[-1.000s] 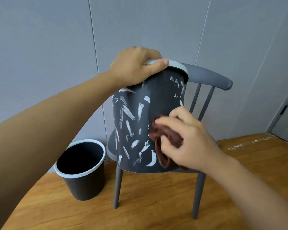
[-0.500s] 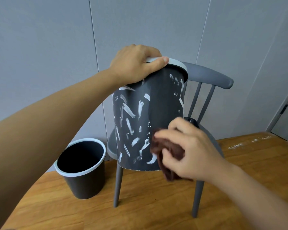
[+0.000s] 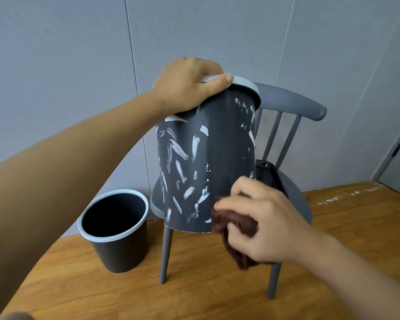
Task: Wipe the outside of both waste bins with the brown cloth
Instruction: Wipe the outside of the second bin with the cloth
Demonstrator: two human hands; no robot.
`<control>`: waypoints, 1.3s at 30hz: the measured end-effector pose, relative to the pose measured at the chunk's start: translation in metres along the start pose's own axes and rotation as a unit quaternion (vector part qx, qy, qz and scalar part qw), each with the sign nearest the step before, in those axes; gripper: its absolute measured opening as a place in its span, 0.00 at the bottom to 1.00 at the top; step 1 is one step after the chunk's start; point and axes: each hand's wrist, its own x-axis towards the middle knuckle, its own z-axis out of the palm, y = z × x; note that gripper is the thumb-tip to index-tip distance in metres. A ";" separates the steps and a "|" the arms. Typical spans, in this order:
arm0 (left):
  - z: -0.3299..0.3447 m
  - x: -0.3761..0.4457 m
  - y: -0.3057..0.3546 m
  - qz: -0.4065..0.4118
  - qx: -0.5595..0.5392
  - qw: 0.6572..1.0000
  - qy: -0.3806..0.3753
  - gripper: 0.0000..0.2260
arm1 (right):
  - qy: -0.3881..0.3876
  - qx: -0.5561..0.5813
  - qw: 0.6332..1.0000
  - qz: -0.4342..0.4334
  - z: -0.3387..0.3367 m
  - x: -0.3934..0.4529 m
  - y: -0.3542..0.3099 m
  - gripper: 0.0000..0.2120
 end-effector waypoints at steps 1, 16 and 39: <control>0.000 0.000 0.000 0.000 -0.004 1.000 0.000 0.21 | -0.026 -0.003 1.000 -0.013 0.000 -0.004 -0.002 0.15; 0.000 -0.002 0.000 -0.001 -0.004 1.000 -0.004 0.23 | -0.040 0.039 0.998 -0.011 0.001 -0.021 0.007 0.15; 0.002 0.000 0.012 0.026 -0.008 1.000 0.000 0.23 | 0.262 0.002 0.961 0.094 -0.011 0.042 0.033 0.18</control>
